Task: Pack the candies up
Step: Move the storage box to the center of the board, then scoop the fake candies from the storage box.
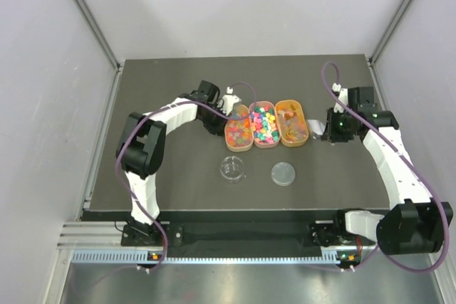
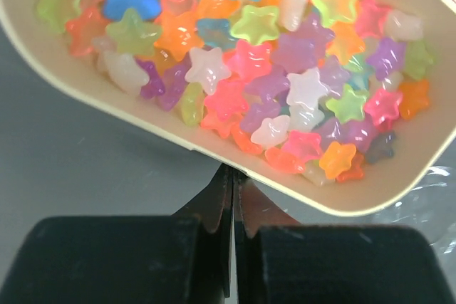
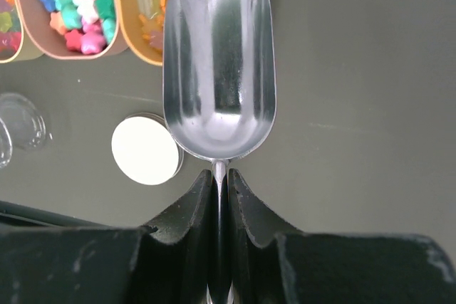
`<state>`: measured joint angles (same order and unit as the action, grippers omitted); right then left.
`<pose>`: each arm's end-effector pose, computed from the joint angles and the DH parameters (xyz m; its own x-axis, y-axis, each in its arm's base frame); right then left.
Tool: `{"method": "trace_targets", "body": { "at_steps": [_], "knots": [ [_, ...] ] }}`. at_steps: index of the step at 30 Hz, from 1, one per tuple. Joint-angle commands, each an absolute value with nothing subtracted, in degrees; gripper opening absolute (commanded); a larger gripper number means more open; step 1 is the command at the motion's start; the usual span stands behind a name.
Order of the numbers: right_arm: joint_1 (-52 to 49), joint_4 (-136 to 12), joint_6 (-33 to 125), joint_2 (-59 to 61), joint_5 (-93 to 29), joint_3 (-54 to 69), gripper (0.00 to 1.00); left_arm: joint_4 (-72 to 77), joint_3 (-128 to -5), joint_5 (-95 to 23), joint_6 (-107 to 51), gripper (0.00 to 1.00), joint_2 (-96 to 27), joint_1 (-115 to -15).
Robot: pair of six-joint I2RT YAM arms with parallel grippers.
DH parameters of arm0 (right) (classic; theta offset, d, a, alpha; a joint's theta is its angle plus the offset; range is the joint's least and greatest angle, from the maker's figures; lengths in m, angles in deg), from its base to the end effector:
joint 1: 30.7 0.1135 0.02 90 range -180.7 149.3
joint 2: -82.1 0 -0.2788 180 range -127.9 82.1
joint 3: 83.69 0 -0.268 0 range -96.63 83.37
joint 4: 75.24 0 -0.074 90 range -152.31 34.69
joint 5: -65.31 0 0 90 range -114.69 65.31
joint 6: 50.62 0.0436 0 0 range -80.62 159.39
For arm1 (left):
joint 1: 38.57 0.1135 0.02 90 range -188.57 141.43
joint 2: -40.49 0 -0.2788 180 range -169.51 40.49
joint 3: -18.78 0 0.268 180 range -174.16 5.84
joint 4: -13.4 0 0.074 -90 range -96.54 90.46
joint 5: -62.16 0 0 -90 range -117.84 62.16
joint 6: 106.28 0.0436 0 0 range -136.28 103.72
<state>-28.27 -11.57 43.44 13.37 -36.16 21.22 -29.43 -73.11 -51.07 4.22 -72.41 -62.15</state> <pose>0.2477 0.0192 0.3048 -0.8493 0.0334 -0.5269 -0.0889 0.9747 0.2052 0.3863 -0.1874 0.1719 -0.5860 0.6069 -0.5369 0.7817 0.5980 -0.1772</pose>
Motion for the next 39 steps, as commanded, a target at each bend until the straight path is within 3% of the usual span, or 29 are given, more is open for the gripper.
{"method": "trace_targets", "body": {
  "at_steps": [1,9,24,29,32,34,35,39],
  "knots": [
    [-28.9,-12.6,42.3,16.1,-35.6,23.2,0.00,-29.4,-79.0,-56.4,3.4,0.00,-74.9,-66.1],
    [-29.2,-12.0,37.5,15.4,-32.5,21.2,0.00,-30.0,-87.4,-57.1,2.5,0.00,-80.4,-69.7],
    [-29.1,-8.2,29.7,5.9,-29.8,8.9,0.00,-27.2,-90.5,-56.9,1.8,0.00,-81.3,-71.6],
    [-29.2,-4.8,26.3,-0.2,-30.4,0.7,0.00,-34.6,-90.1,-51.7,4.6,0.01,-77.6,-70.2],
    [-29.2,-3.1,25.0,-2.4,-29.6,-2.8,0.00,-32.3,-85.5,-49.6,6.0,0.23,-70.7,-67.1],
    [-29.3,-1.9,24.4,-3.4,-29.3,-3.3,0.00,-27.7,-83.1,-48.6,7.3,0.30,-65.7,-65.1],
    [-29.2,-0.9,24.4,-3.5,-29.4,-3.0,0.00,-21.1,-81.4,-47.0,8.0,0.42,-64.5,-64.9],
    [-29.2,0.0,26.3,-3.2,-31.6,-0.2,0.00,-6.2,-82.1,-45.9,8.8,0.54,-66.1,-65.0]
  ]
}}
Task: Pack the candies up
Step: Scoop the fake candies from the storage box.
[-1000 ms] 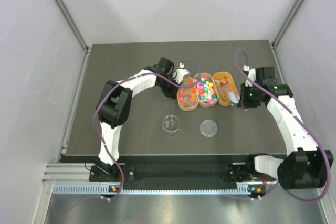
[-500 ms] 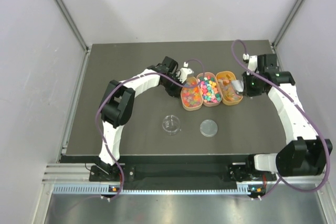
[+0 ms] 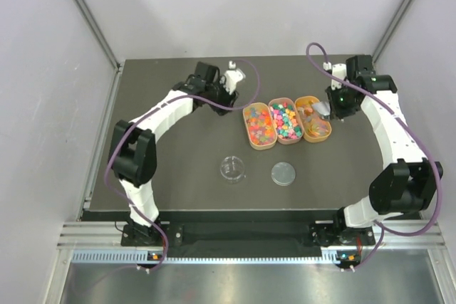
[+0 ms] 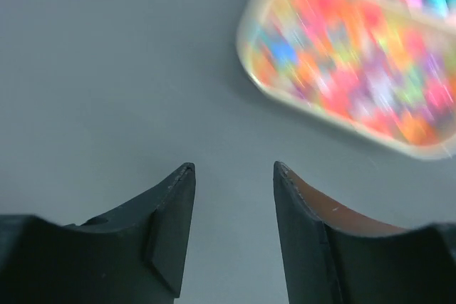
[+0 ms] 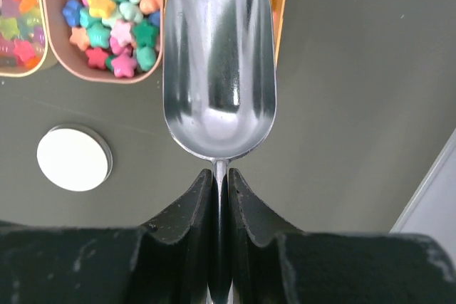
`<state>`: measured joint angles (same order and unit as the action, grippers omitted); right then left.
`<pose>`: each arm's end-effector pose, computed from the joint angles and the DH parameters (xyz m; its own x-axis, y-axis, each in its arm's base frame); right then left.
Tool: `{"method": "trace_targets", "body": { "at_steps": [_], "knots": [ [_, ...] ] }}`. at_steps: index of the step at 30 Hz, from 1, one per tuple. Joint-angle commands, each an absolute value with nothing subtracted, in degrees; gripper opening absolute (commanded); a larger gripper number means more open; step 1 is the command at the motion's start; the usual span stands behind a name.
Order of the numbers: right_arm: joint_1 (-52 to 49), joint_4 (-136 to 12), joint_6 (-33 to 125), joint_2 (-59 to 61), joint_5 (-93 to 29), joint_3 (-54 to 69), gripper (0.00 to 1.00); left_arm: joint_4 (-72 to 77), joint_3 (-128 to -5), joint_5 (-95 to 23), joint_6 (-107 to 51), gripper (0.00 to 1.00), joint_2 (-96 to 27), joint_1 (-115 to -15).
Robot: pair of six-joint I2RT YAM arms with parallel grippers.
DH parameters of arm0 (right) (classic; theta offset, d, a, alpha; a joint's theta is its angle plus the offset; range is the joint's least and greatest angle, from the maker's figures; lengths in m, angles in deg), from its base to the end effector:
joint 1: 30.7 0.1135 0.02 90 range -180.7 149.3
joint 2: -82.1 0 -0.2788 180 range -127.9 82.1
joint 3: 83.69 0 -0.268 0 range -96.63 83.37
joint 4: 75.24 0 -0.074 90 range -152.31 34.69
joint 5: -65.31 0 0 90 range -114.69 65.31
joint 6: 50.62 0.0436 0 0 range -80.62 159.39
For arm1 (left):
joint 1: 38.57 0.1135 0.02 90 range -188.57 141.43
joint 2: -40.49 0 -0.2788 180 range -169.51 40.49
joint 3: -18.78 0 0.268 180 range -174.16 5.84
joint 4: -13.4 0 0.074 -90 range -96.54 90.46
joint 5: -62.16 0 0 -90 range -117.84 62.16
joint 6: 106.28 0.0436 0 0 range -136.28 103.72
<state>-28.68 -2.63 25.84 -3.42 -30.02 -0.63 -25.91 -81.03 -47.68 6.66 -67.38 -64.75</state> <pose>0.3172 0.0152 0.3416 -0.8326 -0.2626 -0.4876 -0.2826 0.9586 -0.0337 0.3962 -0.2113 0.2567 -0.3659 0.5884 -0.7210 0.8295 0.5575 0.0340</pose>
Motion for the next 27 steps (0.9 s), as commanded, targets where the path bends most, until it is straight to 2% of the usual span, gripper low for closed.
{"method": "trace_targets", "body": {
  "at_steps": [1,5,13,27],
  "knots": [
    [-29.1,0.2,26.5,-2.7,-32.0,2.0,0.00,-4.7,-83.6,-46.0,8.4,0.53,-67.9,-65.0],
    [-29.4,1.0,26.6,-1.7,-32.8,5.9,0.00,-1.0,-96.8,-49.2,4.6,0.52,-80.3,-65.0],
    [-30.3,1.7,26.5,-3.8,-32.8,5.8,0.00,10.9,-110.7,-51.4,-3.2,0.53,-94.3,-66.5],
    [-32.0,1.9,25.1,-12.2,-30.1,0.6,0.00,30.1,-124.1,-53.2,-12.9,0.60,-110.9,-70.3]
  ]
}}
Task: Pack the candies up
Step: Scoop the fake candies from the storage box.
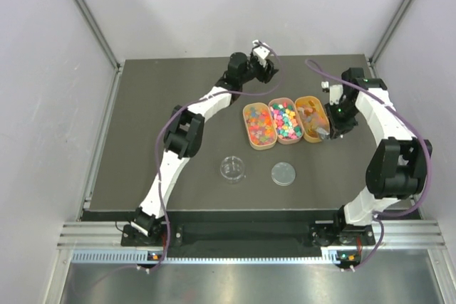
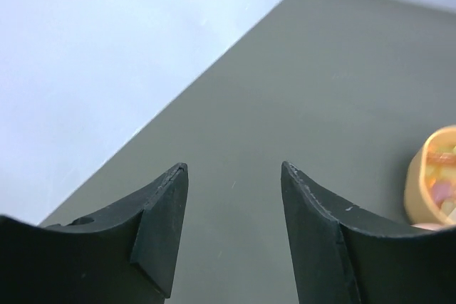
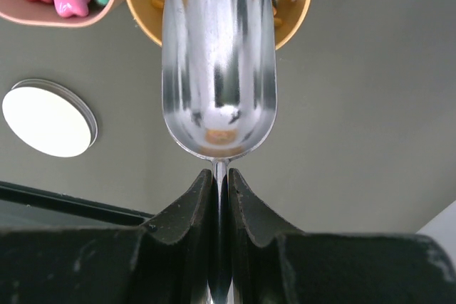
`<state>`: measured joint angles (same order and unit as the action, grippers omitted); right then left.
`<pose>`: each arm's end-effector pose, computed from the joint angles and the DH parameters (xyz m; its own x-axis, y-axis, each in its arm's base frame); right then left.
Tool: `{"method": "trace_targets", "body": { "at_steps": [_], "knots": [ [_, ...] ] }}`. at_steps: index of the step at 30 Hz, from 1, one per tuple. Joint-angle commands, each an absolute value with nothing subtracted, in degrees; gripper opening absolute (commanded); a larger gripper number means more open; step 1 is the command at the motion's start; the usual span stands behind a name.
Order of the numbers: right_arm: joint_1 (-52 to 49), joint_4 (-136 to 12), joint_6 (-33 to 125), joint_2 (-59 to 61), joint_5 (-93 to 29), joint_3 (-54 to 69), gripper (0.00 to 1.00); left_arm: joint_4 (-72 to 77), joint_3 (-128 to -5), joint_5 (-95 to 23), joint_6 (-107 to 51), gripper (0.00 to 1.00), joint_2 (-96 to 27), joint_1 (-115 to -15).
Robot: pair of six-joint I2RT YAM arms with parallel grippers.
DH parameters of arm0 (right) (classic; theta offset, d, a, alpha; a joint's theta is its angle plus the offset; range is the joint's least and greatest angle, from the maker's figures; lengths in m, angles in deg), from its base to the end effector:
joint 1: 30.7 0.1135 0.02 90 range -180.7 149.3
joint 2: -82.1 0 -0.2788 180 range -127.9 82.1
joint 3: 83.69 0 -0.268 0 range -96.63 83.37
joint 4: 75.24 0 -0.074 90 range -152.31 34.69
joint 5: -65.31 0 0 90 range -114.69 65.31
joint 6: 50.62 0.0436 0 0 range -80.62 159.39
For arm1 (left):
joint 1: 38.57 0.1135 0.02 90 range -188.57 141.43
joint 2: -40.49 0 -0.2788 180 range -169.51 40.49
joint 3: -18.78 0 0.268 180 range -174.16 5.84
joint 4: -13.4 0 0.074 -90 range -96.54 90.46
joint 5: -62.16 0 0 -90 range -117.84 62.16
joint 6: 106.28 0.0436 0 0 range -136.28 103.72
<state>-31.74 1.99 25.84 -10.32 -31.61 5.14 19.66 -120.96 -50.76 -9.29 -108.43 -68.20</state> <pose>0.3232 -0.0006 0.2713 -0.9511 -0.2152 -0.2218 -0.2352 0.9696 0.0680 0.5456 -0.3299 0.2089 0.0526 0.0990 -0.9937 0.7929 0.6007 0.1018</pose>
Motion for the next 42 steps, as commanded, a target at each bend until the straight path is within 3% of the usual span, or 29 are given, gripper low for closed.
{"method": "trace_targets", "body": {
  "at_steps": [1,12,22,42],
  "knots": [
    [-32.0,2.0,25.0,-12.6,-30.0,0.0,0.00,30.8,-124.4,-53.7,-13.3,0.60,-111.7,-70.6],
    [-31.1,2.8,23.7,-18.1,-27.3,-5.7,0.00,33.7,-132.6,-51.9,-23.7,0.61,-119.6,-72.0],
    [-23.8,5.8,20.7,-19.2,-25.2,-8.4,0.00,36.1,-133.3,-53.9,-27.3,0.60,-121.2,-72.6],
    [-24.7,7.0,21.2,-15.2,-22.2,-1.4,0.00,33.7,-132.8,-62.4,-32.4,0.58,-117.1,-69.5]
  ]
}}
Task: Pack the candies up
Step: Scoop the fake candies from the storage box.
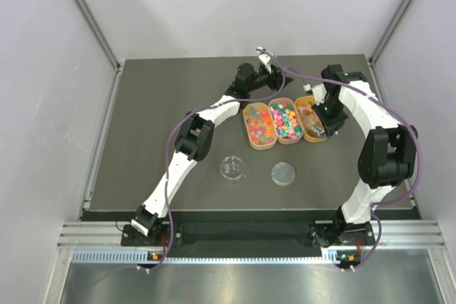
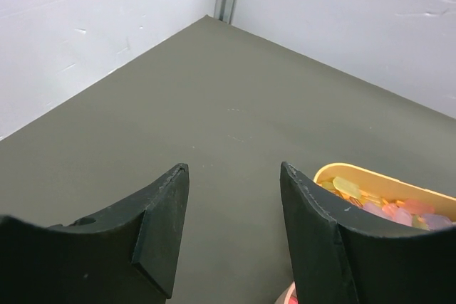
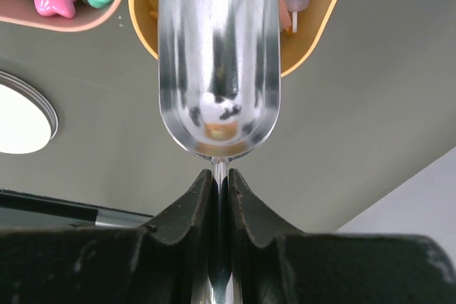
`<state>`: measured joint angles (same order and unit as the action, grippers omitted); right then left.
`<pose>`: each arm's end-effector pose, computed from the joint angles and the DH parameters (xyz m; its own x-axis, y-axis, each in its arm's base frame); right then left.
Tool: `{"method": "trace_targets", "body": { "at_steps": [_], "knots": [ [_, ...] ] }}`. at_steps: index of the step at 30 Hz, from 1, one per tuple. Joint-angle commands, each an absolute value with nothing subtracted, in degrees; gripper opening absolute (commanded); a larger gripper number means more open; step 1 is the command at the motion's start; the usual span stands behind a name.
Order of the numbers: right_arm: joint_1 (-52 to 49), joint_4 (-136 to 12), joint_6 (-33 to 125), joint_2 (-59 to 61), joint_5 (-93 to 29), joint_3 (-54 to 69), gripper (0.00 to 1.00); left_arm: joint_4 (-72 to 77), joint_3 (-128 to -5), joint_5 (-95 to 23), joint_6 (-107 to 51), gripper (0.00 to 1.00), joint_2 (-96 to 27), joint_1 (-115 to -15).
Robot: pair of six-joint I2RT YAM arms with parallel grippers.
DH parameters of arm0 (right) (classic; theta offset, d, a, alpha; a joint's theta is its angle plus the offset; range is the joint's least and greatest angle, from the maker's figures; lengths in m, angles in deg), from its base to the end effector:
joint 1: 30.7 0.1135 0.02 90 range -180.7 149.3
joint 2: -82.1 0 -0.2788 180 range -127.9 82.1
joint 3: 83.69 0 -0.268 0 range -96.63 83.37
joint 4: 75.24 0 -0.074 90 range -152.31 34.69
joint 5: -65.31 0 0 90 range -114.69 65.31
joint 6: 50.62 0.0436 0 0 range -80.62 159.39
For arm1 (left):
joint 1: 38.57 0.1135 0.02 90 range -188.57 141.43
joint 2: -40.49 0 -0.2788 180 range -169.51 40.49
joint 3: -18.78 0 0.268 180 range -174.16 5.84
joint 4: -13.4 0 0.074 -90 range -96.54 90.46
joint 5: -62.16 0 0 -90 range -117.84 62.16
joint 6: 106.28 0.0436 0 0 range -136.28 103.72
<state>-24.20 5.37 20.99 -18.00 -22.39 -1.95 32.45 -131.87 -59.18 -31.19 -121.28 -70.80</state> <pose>0.3501 0.0381 0.2628 -0.9006 -0.4199 -0.1121 -0.4131 0.9072 -0.0792 0.5445 -0.3701 0.1644 -0.1165 -0.1863 -0.9756 0.8913 0.4137 -0.1855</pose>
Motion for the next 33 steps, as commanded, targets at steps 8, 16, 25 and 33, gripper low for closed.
{"method": "trace_targets", "body": {
  "at_steps": [8,16,25,33],
  "knots": [
    [-25.1,6.6,22.1,-18.2,-23.1,-3.6,0.00,34.8,-121.7,-64.8,-31.0,0.58,-110.2,-67.5],
    [-25.4,6.0,22.4,-23.6,-24.3,-8.5,0.00,35.8,-116.1,-66.3,-31.5,0.58,-106.8,-66.4],
    [-26.0,4.8,24.2,-25.7,-28.0,-8.3,0.00,35.7,-111.3,-67.0,-30.4,0.57,-104.4,-65.7],
    [-26.0,3.3,24.9,-29.3,-30.3,-8.8,0.00,35.4,-105.8,-67.0,-27.0,0.58,-100.9,-65.1]
  ]
}}
